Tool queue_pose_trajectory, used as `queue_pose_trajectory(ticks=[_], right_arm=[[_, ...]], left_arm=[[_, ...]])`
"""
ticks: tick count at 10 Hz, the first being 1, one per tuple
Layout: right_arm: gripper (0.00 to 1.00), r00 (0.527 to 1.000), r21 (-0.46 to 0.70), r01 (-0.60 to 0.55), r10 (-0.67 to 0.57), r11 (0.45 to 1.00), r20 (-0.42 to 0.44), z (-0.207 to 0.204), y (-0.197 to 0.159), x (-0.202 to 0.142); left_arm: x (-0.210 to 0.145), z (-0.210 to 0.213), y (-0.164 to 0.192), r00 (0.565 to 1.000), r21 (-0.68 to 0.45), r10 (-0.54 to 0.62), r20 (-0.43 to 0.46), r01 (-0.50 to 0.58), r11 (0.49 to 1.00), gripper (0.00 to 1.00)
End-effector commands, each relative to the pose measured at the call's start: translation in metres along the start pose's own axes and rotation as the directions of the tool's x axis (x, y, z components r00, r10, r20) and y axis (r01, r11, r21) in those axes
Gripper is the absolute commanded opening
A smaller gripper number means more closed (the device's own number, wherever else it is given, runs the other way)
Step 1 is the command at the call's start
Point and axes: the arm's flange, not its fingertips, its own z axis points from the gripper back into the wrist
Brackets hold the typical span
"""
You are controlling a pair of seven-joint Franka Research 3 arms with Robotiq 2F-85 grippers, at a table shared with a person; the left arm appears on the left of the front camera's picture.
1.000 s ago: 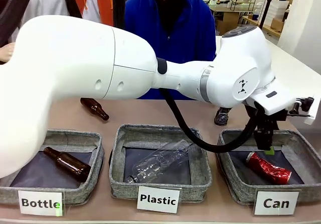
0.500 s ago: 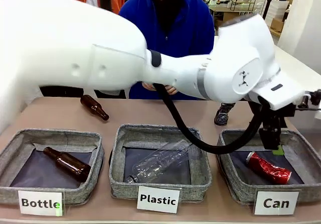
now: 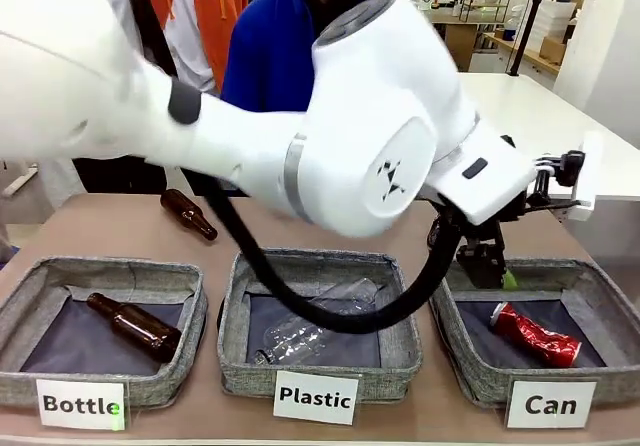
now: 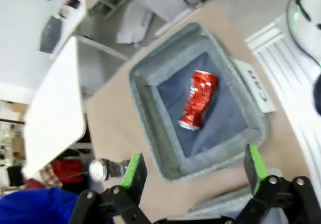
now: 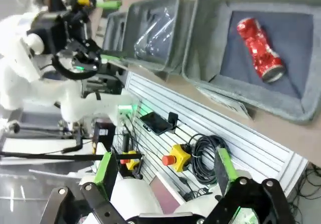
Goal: Sort the can waste into the basket.
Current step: Pick up the can waste from the table and place it in the right Fabric basket.
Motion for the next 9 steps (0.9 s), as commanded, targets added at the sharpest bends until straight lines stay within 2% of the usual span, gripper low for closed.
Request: queue_pose_trajectory(ticks=[1, 3, 4, 7, 9], right_arm=[[1.00, 0.999, -0.027, -0.013, 0.014, 1.000, 0.031, 0.007, 0.004, 0.001], [1.00, 0.989, -0.039, 0.038, -0.032, 0.999, 0.147, 0.064, -0.011, -0.012], [1.00, 0.975, -0.027, 0.076, -0.068, 0.997, 0.214, 0.093, -0.023, -0.026], [1.00, 0.933, 0.071, 0.119, -0.136, 0.990, 0.333, 0.125, -0.048, -0.043], [1.00, 0.933, 0.074, 0.127, -0.144, 0.989, 0.328, 0.123, -0.051, -0.040]], left_arm=[[-0.003, -0.020, 0.009, 0.969, 0.027, -0.181, 0.169, 0.179, 0.984, 1.00], [0.033, -0.067, 0.061, 0.917, -0.059, -0.314, 0.244, 0.337, 0.940, 1.00], [0.050, -0.086, 0.079, 0.914, -0.115, -0.331, 0.235, 0.364, 0.924, 1.00], [0.047, -0.093, 0.090, 0.936, -0.166, -0.289, 0.201, 0.323, 0.932, 1.00], [0.046, -0.089, 0.083, 0.940, -0.153, -0.276, 0.200, 0.309, 0.939, 1.00]])
